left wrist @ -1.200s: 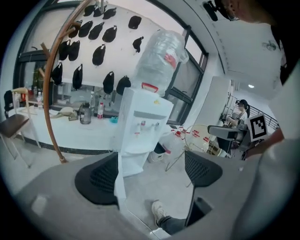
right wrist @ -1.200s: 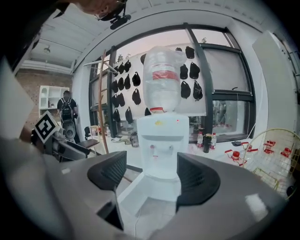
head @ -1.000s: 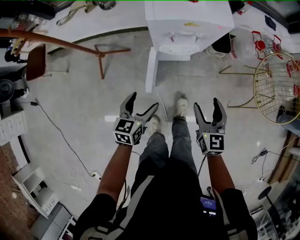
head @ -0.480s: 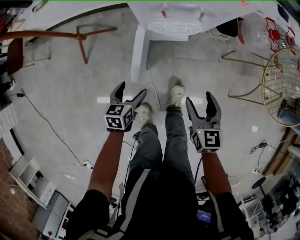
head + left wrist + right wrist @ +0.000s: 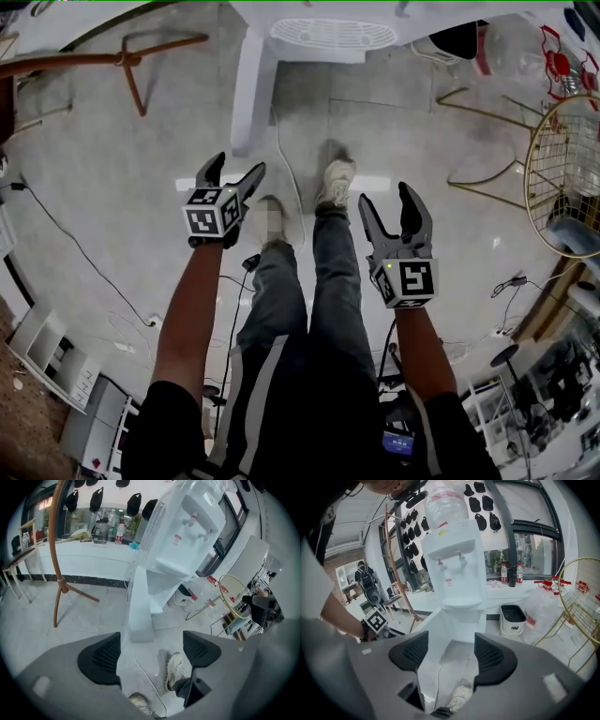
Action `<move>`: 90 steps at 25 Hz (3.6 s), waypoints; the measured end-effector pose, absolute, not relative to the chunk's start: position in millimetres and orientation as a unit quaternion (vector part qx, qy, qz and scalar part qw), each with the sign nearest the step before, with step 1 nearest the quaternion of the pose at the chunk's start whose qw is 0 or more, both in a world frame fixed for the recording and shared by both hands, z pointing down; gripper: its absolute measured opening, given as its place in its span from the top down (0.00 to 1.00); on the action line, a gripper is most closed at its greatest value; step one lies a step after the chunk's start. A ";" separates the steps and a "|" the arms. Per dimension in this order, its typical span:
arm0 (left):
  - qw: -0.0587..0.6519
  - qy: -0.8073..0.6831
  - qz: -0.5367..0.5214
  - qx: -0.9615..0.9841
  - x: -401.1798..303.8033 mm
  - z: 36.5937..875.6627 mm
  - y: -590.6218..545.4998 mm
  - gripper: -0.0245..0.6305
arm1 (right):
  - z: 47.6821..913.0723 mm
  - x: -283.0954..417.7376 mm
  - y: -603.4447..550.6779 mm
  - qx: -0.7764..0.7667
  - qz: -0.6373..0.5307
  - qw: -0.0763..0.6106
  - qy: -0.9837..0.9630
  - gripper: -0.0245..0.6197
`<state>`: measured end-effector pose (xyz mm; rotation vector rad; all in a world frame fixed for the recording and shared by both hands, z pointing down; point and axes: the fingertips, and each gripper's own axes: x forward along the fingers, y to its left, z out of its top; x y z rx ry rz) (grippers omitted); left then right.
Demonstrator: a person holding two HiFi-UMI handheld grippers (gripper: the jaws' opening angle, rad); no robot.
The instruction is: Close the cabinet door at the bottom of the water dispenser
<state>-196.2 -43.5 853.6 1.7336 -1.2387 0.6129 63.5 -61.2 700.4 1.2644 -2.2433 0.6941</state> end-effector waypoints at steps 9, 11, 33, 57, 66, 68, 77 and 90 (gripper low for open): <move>0.445 -0.486 0.263 0.704 -180.7 871.9 -57.7 0.32 | 704.8 64.1 -65.9 0.451 0.265 0.232 -0.820 0.50; 0.449 -0.489 0.263 0.700 -178.8 873.7 -60.0 0.32 | 708.9 67.9 -66.7 0.454 0.266 0.231 -0.819 0.50; 0.471 -0.402 0.287 0.731 -77.5 864.1 -67.3 0.35 | 708.3 102.7 -85.9 0.495 0.288 0.196 -0.796 0.52; 0.436 -0.334 0.310 0.776 12.7 859.9 -138.8 0.38 | 737.3 167.0 -106.0 0.544 0.322 0.175 -0.755 0.53; 0.420 -0.323 0.322 0.785 40.0 865.1 -168.9 0.38 | 749.3 194.8 -114.4 0.557 0.337 0.171 -0.740 0.54; 0.419 -0.325 0.323 0.784 45.5 866.3 -174.7 0.38 | 751.8 199.5 -114.8 0.554 0.341 0.171 -0.740 0.54; 0.410 -0.326 0.337 0.782 60.5 872.0 -198.9 0.38 | 750.7 201.8 -132.6 0.539 0.334 0.173 -0.753 0.54; 0.403 -0.335 0.335 0.783 75.7 875.5 -238.5 0.38 | 760.1 205.5 -160.2 0.542 0.341 0.168 -0.749 0.54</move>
